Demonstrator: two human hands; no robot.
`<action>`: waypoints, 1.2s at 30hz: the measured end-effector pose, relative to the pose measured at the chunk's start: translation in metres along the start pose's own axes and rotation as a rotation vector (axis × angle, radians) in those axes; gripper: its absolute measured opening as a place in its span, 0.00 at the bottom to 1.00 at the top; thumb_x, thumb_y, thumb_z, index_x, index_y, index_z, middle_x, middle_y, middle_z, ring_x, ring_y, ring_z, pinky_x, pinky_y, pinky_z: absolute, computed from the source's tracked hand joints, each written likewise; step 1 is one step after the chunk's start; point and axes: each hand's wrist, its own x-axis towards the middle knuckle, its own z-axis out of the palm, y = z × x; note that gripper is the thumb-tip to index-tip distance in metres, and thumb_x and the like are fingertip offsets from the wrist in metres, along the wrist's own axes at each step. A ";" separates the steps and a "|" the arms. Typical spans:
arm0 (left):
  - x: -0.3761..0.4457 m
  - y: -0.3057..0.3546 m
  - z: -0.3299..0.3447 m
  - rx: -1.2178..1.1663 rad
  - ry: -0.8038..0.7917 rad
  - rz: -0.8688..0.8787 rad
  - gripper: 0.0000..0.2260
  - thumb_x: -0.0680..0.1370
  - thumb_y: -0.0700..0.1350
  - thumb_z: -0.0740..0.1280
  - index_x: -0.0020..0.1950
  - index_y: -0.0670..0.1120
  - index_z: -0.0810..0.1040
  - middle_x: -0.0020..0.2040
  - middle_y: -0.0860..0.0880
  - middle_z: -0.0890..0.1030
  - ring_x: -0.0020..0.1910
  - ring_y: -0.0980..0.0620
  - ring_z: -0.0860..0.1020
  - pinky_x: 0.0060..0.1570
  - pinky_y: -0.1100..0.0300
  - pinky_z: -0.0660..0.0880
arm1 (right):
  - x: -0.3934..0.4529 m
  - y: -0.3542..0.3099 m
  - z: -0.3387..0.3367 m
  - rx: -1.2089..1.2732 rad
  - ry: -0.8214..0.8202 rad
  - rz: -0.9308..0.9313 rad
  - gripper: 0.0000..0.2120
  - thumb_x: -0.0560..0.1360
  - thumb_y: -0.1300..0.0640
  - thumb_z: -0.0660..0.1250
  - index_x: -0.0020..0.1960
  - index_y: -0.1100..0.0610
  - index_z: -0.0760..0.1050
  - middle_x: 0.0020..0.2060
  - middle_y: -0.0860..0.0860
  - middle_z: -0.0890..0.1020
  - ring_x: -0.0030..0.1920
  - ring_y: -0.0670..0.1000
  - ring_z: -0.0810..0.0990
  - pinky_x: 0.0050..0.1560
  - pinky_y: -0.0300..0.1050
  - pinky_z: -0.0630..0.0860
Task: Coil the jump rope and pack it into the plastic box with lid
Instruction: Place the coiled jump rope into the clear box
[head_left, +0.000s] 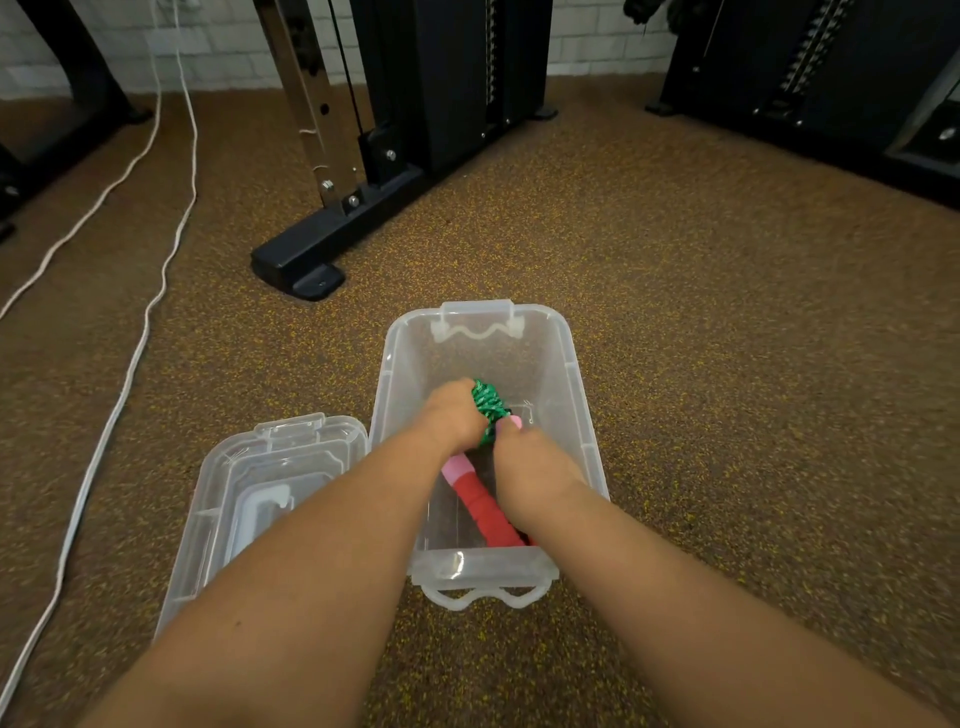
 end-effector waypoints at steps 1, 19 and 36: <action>0.000 0.001 -0.001 0.049 -0.030 -0.010 0.16 0.75 0.39 0.66 0.62 0.40 0.74 0.61 0.40 0.77 0.59 0.41 0.76 0.56 0.54 0.71 | -0.005 -0.001 -0.004 -0.010 0.035 -0.042 0.19 0.78 0.61 0.57 0.68 0.65 0.63 0.65 0.61 0.71 0.62 0.61 0.74 0.57 0.52 0.71; -0.110 -0.046 -0.052 -0.362 0.258 -0.049 0.17 0.79 0.35 0.55 0.65 0.45 0.72 0.58 0.43 0.79 0.49 0.48 0.79 0.44 0.62 0.74 | -0.050 0.044 0.000 0.497 0.455 -0.060 0.29 0.78 0.63 0.54 0.77 0.57 0.52 0.73 0.56 0.66 0.71 0.56 0.66 0.68 0.47 0.65; -0.175 -0.049 -0.042 -0.351 0.013 -0.229 0.18 0.74 0.34 0.60 0.64 0.43 0.64 0.49 0.36 0.80 0.45 0.38 0.81 0.42 0.44 0.80 | -0.112 0.053 0.008 0.324 0.353 -0.025 0.29 0.77 0.63 0.54 0.77 0.56 0.51 0.68 0.60 0.72 0.62 0.60 0.75 0.56 0.50 0.72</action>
